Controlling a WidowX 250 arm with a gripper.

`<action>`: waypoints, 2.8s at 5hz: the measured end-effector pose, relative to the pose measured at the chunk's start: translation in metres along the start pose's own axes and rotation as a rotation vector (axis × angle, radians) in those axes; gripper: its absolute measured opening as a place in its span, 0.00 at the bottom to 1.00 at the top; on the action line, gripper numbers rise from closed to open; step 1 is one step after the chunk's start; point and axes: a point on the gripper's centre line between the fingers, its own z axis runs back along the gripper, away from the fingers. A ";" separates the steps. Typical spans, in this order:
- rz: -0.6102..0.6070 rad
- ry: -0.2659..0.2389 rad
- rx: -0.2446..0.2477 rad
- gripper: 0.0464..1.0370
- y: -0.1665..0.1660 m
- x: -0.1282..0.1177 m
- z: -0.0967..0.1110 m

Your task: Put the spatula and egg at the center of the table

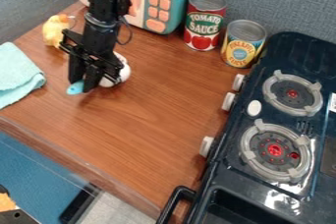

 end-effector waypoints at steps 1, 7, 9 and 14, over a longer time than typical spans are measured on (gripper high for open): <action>-0.051 0.004 -0.015 0.26 -0.018 -0.004 0.004; -0.306 0.013 -0.071 0.26 -0.085 -0.053 0.013; -0.116 -0.107 -0.084 0.26 -0.036 0.003 0.011; -0.129 -0.166 -0.212 0.97 -0.030 0.023 0.019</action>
